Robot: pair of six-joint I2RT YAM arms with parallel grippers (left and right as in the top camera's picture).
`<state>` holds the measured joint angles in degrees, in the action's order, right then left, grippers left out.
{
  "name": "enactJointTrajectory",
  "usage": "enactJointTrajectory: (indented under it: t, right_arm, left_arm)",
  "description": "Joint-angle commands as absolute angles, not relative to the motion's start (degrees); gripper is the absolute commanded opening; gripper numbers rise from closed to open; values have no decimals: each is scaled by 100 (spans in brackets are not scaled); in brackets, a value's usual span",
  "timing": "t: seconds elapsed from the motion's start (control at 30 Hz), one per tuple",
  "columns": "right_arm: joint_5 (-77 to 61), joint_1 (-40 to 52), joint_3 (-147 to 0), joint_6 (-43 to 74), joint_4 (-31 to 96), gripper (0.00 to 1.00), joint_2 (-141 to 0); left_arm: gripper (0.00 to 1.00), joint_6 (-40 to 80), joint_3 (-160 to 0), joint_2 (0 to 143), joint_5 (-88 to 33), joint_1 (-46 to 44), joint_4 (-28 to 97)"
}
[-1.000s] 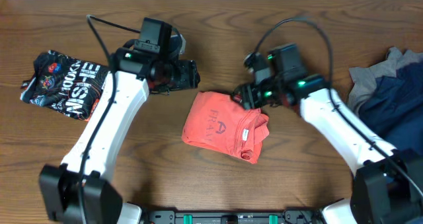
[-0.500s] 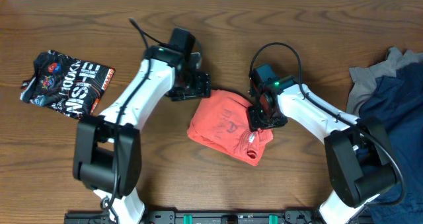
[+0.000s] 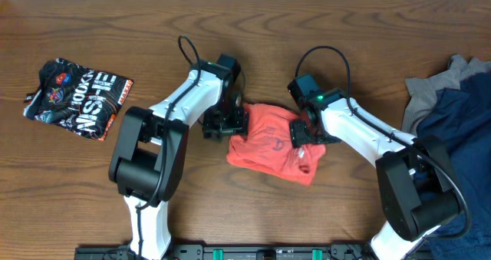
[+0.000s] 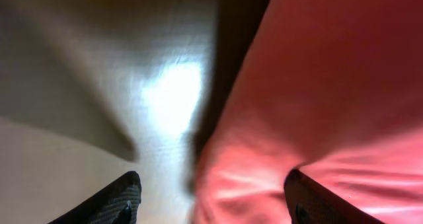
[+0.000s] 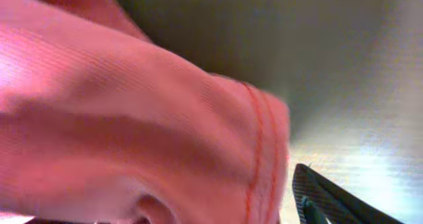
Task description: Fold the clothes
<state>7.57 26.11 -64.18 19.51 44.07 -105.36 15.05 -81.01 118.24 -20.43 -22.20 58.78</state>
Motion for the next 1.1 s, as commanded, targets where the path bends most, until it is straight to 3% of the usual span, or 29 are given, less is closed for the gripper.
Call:
enactJointTrajectory:
  t: [0.0,0.13,0.37,0.47,0.53,0.63,0.8,1.07]
  right_arm:
    - [1911,2473,-6344,1525,4038,78,-10790]
    - [2200,2471,-6525,1151,4047,79,-10753]
    - [2429,2443,-6904,1441,4488,82,-9939]
    - [1531,2443,-7002,1520,4630,86,-9284]
    - [727,2445,-7000,1520,4683,86,-8910]
    - [-34,2447,-6995,1815,4967,77,-8619]
    - [-716,2493,-6847,2123,5520,61,-8667]
    - [-1247,2600,-5885,2272,5262,59,-8788]
  left_arm:
    - [63,1444,-8005,11872,-1981,-2222,6182]
    - [56,1708,-7970,11869,-1951,-2215,6604]
    - [57,1914,-8138,11325,-1079,-2215,6602]
    - [60,1566,-8239,10875,-915,-2215,5872]
    - [68,1319,-8239,10624,-917,-2215,5157]
    - [75,1118,-8239,10512,-928,-2215,4143]
    - [76,1092,-8230,10781,-1422,-2233,3214]
    - [75,1092,-8167,11437,-2191,-2467,3173]
